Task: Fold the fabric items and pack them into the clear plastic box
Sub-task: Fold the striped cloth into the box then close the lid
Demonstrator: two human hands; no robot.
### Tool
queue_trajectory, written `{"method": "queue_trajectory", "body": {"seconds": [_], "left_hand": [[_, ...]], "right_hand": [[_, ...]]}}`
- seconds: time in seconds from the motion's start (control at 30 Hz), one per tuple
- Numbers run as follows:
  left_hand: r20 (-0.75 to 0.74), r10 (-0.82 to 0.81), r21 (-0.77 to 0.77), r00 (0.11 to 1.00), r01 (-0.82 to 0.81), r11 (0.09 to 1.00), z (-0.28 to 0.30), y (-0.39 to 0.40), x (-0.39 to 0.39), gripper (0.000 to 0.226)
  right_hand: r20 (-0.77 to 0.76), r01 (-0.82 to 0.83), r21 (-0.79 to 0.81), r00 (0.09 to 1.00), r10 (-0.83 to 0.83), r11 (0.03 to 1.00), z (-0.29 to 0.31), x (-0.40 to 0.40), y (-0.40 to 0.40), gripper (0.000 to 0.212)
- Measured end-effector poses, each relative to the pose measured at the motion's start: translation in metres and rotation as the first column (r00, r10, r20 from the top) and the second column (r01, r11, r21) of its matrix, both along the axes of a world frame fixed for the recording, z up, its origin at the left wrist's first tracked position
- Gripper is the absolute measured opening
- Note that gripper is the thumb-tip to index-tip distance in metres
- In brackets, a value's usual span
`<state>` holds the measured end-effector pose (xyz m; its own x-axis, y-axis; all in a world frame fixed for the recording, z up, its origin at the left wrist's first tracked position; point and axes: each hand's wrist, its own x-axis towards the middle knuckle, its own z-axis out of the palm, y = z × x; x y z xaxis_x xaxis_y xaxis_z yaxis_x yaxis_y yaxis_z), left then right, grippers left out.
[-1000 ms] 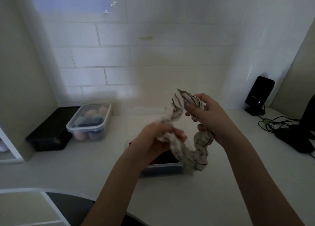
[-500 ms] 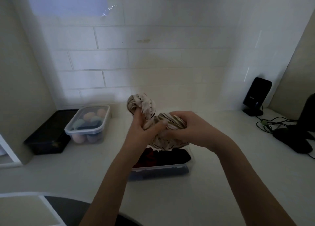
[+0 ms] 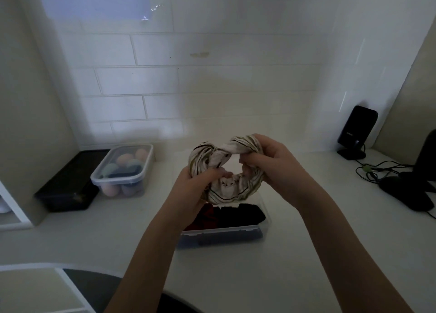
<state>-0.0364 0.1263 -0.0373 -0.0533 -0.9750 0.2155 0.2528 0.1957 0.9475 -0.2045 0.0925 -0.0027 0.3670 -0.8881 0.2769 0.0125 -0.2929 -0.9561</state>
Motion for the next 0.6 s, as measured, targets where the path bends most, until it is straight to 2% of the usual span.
{"method": "queue_trajectory", "body": {"seconds": [0.07, 0.13, 0.23, 0.3, 0.37, 0.4, 0.5, 0.6], "left_hand": [[-0.064, -0.049, -0.019, 0.997, 0.048, 0.999, 0.001, 0.001, -0.001, 0.017], [-0.098, -0.063, -0.039, 0.993, 0.06, 0.997, 0.003, 0.002, -0.003, 0.018], [-0.189, -0.07, 0.009, 0.98, 0.073, 0.997, 0.004, 0.0, -0.004, 0.001], [-0.261, -0.091, 0.047, 0.961, 0.107, 0.993, 0.002, -0.002, -0.001, 0.01], [-0.268, -0.132, 0.061, 0.954, 0.153, 0.986, -0.001, -0.001, 0.004, 0.007], [-0.236, -0.128, 0.053, 0.963, 0.144, 0.988, -0.004, -0.001, 0.006, 0.013], [-0.166, -0.04, 0.055, 0.985, 0.05, 0.997, -0.008, -0.002, 0.012, 0.02], [-0.143, 0.054, 0.041, 0.988, -0.048, 0.998, -0.013, -0.006, 0.02, 0.048]], "right_hand": [[0.016, 0.004, 0.08, 1.0, -0.006, 0.997, -0.005, 0.003, -0.002, 0.019], [-0.051, 0.001, 0.123, 0.999, 0.005, 0.992, -0.014, 0.009, -0.005, 0.023], [-0.126, -0.116, 0.235, 0.981, 0.149, 0.965, -0.021, 0.019, -0.001, 0.028], [-0.088, -0.203, 0.297, 0.967, 0.239, 0.933, -0.021, 0.022, 0.002, 0.027], [-0.018, -0.234, 0.304, 0.968, 0.251, 0.923, -0.02, 0.021, 0.001, 0.028], [0.035, -0.256, 0.32, 0.965, 0.258, 0.912, -0.019, 0.02, -0.001, 0.03], [0.193, -0.325, 0.384, 0.944, 0.269, 0.864, -0.014, 0.014, -0.005, 0.024], [0.207, -0.246, 0.428, 0.963, 0.171, 0.87, -0.012, 0.005, -0.011, 0.02]]}}
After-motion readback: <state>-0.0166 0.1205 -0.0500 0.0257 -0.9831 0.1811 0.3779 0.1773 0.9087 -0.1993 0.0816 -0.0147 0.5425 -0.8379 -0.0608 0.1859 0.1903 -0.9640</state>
